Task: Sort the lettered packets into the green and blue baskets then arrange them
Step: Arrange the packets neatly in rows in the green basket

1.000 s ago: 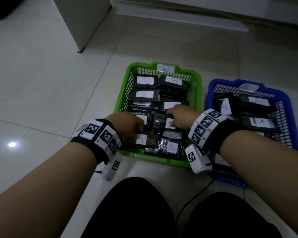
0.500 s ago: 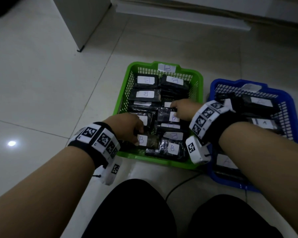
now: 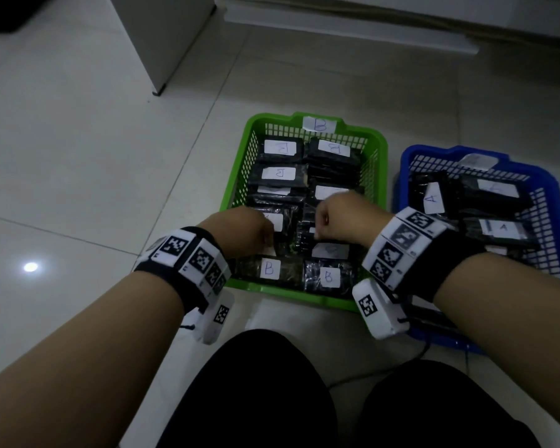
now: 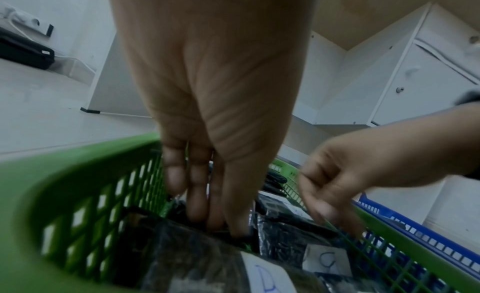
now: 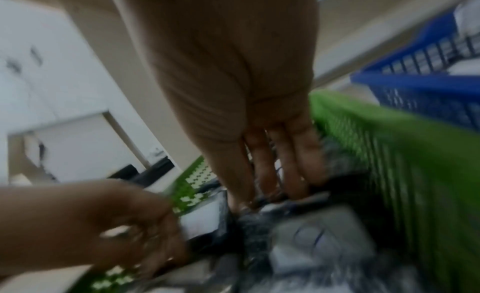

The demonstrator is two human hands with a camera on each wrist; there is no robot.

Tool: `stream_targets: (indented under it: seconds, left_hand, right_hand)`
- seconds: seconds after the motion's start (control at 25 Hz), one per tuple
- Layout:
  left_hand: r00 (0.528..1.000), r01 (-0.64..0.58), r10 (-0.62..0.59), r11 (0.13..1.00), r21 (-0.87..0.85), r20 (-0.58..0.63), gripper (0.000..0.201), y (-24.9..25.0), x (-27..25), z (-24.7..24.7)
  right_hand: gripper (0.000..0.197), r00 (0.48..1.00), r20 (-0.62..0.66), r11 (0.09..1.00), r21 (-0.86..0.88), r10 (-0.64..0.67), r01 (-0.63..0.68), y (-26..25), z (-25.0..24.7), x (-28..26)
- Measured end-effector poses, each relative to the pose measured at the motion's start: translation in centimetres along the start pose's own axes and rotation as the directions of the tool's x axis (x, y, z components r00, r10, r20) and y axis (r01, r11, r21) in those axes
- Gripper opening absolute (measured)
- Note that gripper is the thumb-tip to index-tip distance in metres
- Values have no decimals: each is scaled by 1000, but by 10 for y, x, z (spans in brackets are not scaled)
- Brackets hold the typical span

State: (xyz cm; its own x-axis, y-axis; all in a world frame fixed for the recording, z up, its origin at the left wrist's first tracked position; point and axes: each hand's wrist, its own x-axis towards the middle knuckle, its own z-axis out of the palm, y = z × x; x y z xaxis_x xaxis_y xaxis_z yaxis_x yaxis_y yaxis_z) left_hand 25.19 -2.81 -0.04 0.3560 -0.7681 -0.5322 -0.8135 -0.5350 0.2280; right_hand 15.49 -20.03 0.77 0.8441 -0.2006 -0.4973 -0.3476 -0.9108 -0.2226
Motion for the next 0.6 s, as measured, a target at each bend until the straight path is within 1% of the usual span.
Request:
stream_targets:
  seconds: [0.04, 0.08, 0.12, 0.16, 0.2, 0.28, 0.36, 0.4, 0.48, 0.52, 0.56, 0.6]
  left_hand:
    - [998, 24, -22, 999, 23, -64, 24, -1, -2, -2]
    - [990, 59, -50, 996, 70, -130, 23, -3, -3, -4]
    - [978, 101, -74, 986, 132, -194, 23, -4, -3, -5]
    - [963, 143, -94, 972, 186, -251, 24, -6, -3, -5]
    - [947, 182, -114, 961, 210, -300, 27, -8, -2, -5]
    - [923, 234, -153, 951, 200, -353, 37, -10, 1, -2]
    - [925, 243, -156, 944, 222, -347, 45, -10, 4, 4]
    - [925, 240, -146, 940, 242, -350, 45, -10, 5, 6]
    - [908, 246, -132, 936, 250, -398, 40, -11, 5, 6]
    - [900, 251, -128, 934, 255, -416, 36, -11, 4, 4]
    - [903, 253, -124, 928, 275, -411, 35, -12, 2, 3]
    - [913, 252, -122, 919, 302, -390, 35, -12, -1, 3]
  right_hand:
    - [23, 991, 133, 1000, -14, -23, 25, -5, 4, -9]
    - [31, 967, 252, 996, -75, -35, 56, -9, 9, -17]
    - [39, 945, 327, 983, -161, -30, 87, -11, 14, -21]
    - [43, 933, 359, 966, -236, -13, 105, -11, 18, -23]
    - [45, 932, 363, 957, -271, 3, 103, -11, 21, -24]
    - [44, 942, 335, 965, -247, 6, 82, -11, 20, -23]
    - [41, 956, 293, 971, -223, -15, 83, -11, 18, -24]
    - [40, 964, 266, 973, -217, -21, 81, -11, 16, -25]
    - [35, 984, 169, 976, -200, -49, 83, -16, 15, -24]
    - [32, 991, 107, 984, -154, -78, 94, -20, 13, -20]
    - [31, 991, 60, 989, -73, -122, 126, -25, 11, -15]
    - [32, 983, 41, 984, 13, -180, 180, -31, 10, -9]
